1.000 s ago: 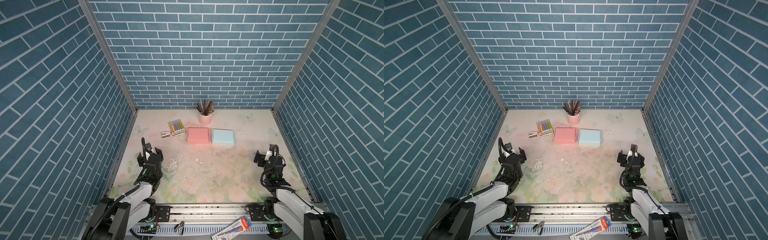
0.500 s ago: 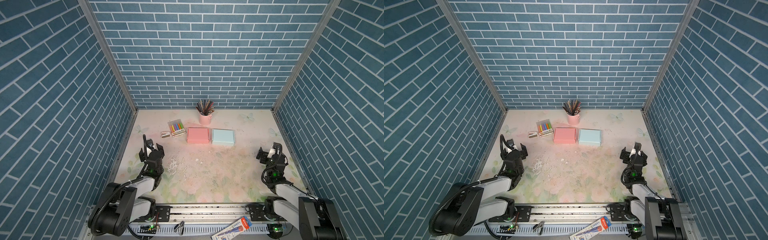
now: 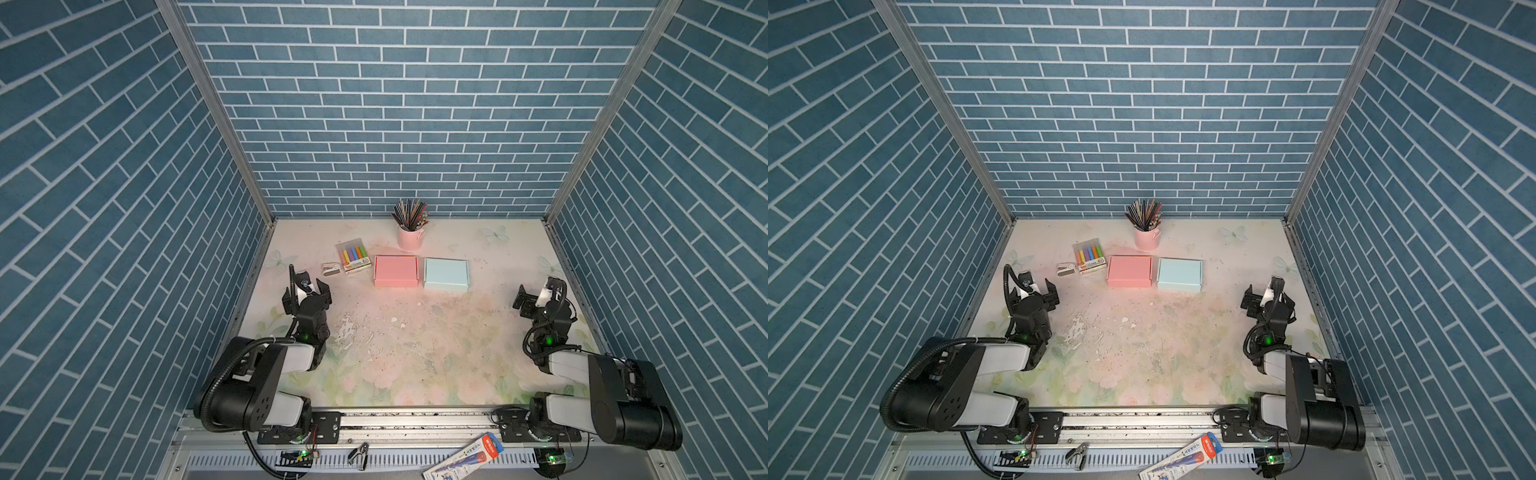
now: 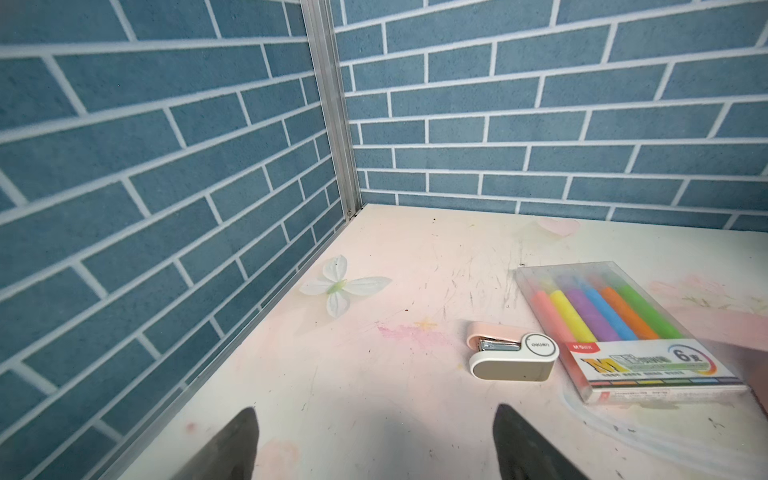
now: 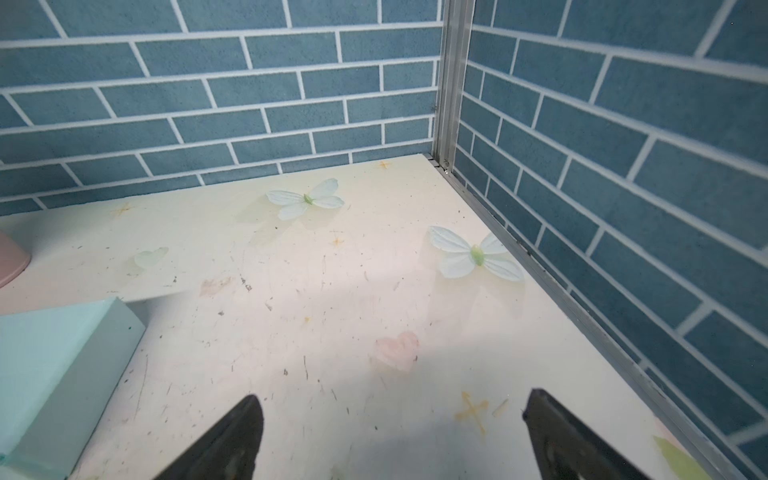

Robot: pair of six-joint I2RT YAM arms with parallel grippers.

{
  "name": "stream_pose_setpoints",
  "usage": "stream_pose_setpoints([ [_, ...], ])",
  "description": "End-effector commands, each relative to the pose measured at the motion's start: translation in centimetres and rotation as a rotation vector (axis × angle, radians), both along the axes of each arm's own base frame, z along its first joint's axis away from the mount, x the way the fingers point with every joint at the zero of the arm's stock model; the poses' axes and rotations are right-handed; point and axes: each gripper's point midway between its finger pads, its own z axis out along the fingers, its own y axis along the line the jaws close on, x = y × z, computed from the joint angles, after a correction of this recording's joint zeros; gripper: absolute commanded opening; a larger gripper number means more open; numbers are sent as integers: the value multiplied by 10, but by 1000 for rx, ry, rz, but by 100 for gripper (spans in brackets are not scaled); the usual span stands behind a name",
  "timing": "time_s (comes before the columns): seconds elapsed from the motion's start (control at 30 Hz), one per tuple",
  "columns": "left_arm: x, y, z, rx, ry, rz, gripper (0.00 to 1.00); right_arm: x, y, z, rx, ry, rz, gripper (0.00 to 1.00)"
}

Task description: Fold the paper box

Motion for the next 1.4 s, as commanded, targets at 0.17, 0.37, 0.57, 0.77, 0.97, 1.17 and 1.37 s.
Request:
stream_pose_setpoints([
  [0.17,11,-3,11,5,-46,-33,88,16,-6,12,28,-82,-6,98],
  [0.37,13,-4,8,-23,-48,-92,88,27,-2,5,24,-22,21,98],
  [0.57,13,-2,-1,-48,-50,-121,88,27,10,-1,-10,-29,64,98],
  [0.77,15,2,-3,-64,-45,-116,88,24,13,-1,-29,-60,84,98],
  [0.97,14,1,-2,-64,-48,-118,88,25,14,-2,-31,-58,83,99],
  [1.17,14,1,-2,-64,-47,-118,88,23,15,-1,-31,-62,85,98],
  [1.37,14,1,-2,-63,-48,-119,88,23,15,-1,-31,-63,86,98],
])
